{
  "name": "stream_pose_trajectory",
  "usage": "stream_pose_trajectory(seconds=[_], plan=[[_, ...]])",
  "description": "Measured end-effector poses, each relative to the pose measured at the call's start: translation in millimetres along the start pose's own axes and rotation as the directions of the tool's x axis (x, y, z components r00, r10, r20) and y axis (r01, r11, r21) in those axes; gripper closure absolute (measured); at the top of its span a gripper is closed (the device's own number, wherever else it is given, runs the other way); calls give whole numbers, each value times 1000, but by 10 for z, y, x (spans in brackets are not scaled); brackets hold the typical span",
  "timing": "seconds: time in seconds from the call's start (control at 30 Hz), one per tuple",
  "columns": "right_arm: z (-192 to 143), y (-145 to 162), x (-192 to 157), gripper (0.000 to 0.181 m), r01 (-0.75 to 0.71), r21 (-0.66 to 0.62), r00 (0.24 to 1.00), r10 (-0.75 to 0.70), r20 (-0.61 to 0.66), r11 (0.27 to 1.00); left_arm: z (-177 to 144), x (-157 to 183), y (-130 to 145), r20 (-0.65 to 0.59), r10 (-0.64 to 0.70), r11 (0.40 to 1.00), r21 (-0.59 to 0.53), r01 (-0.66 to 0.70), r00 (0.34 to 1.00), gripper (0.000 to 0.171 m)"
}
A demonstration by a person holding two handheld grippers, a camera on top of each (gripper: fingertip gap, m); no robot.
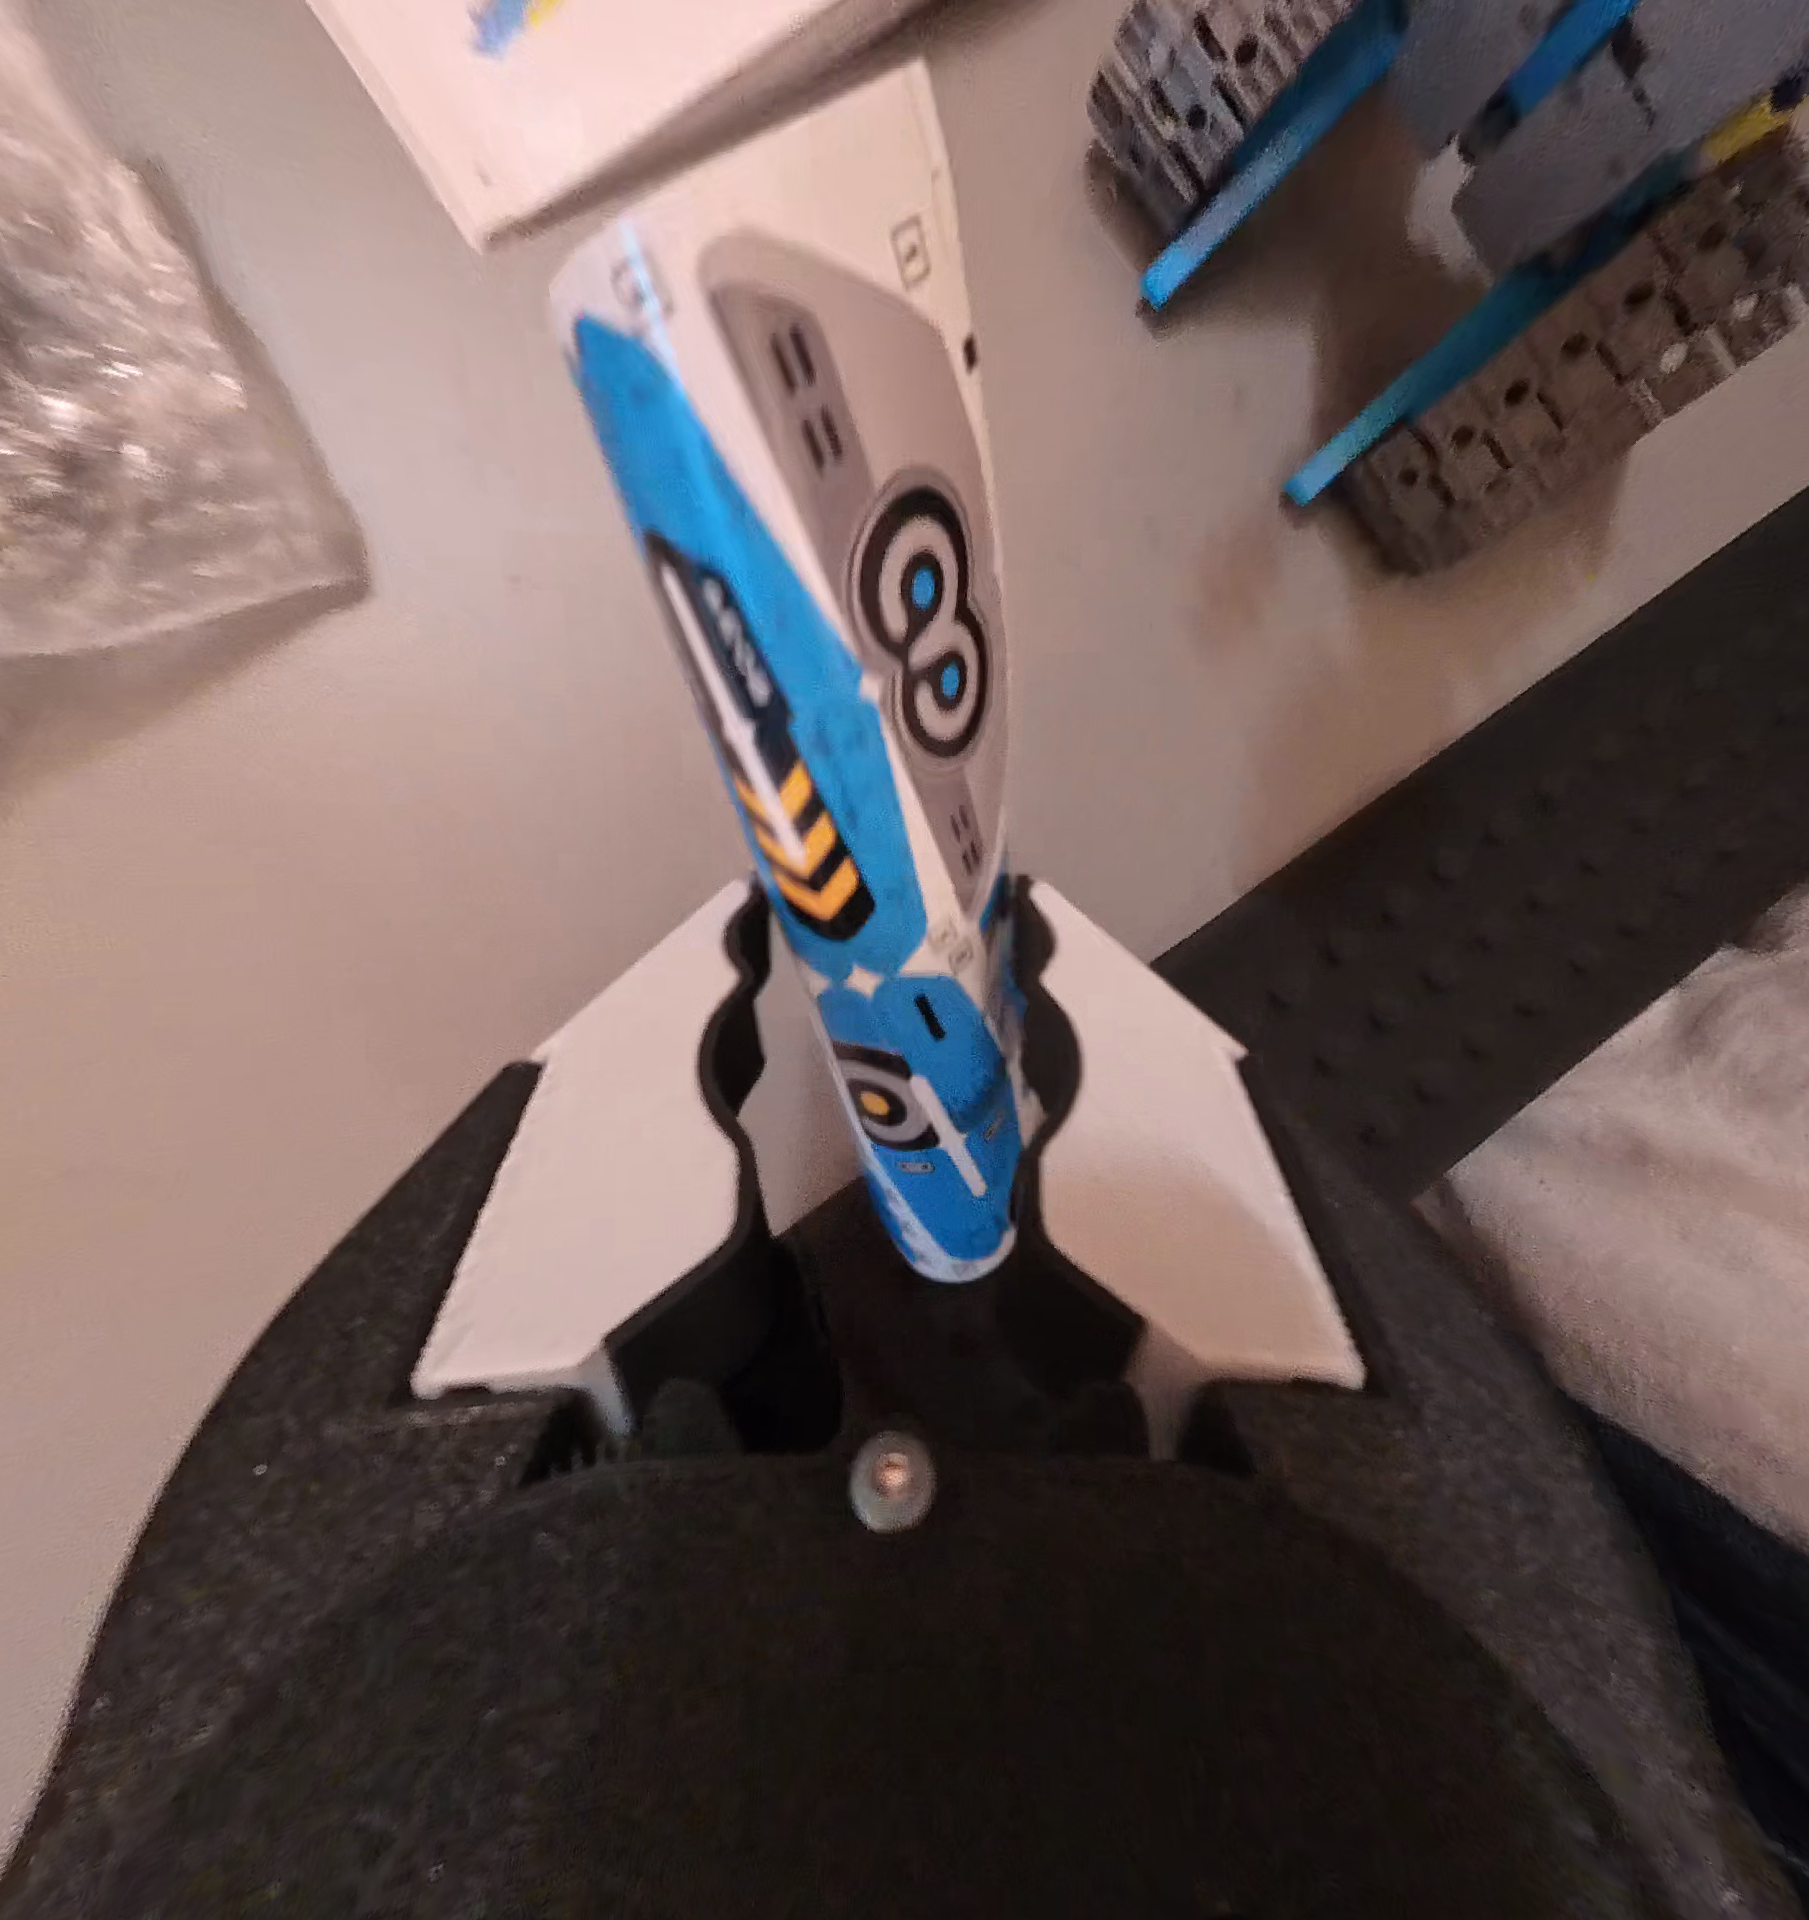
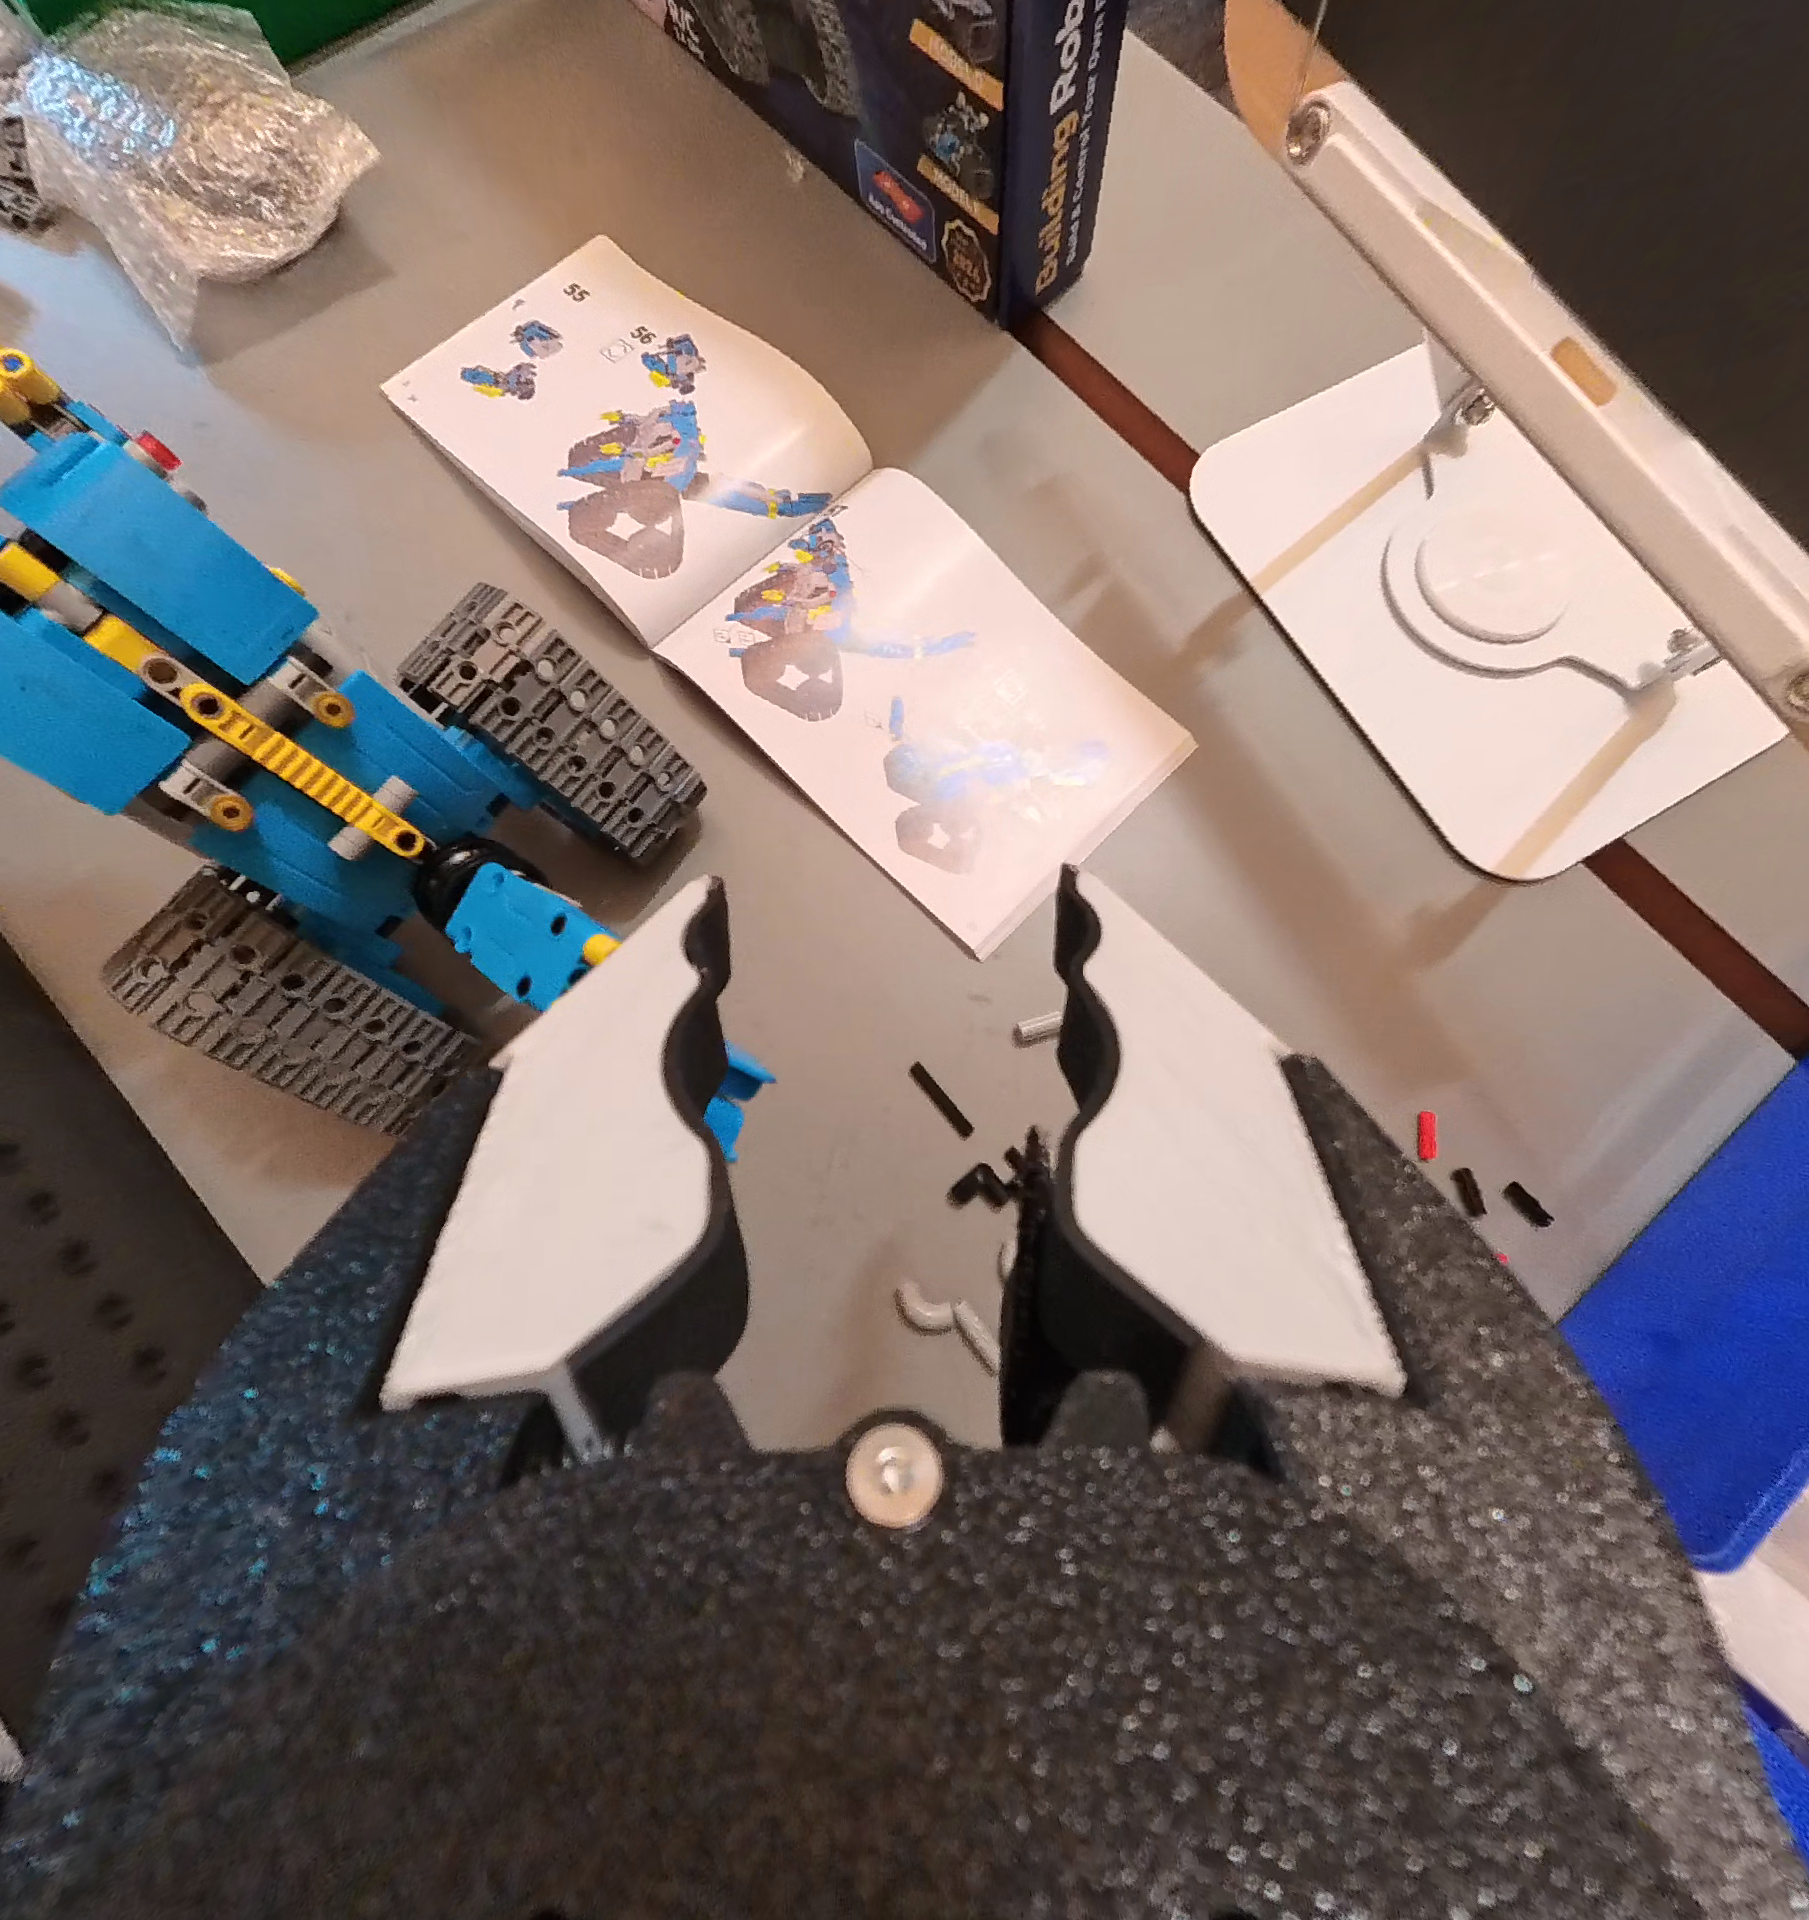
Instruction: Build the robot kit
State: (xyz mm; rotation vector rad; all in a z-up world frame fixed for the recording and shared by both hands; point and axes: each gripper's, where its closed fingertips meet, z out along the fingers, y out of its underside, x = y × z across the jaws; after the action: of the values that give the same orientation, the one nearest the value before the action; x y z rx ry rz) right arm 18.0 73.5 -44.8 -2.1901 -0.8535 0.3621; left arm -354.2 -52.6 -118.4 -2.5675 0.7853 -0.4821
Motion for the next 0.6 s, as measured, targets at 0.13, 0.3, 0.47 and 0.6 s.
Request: stream_pose_trajectory(seconds=[0.13, 0.3, 0.47, 0.6], plan=[[11, -43, 4, 117, 21, -20, 999, -21, -25, 1000, 211, 161, -73, -33, 22, 999, -33, -23, 999, 99], [92, -44, 149, 117, -7, -9, 999, 7, -38, 1000, 317, 153, -175, -82, 5, 1000, -4, -5, 997, 98], [505, 58, 446, 117, -25, -19, 1000, 25, -14, 999, 264, -210, -171, -23, -90, 993, 80, 92, 996, 99], [922, -41, 398, 116, -19, 10, 989, 17, 150, 1000, 249, -747, -26, 146, -224, 969, 143, 203, 964, 86]])
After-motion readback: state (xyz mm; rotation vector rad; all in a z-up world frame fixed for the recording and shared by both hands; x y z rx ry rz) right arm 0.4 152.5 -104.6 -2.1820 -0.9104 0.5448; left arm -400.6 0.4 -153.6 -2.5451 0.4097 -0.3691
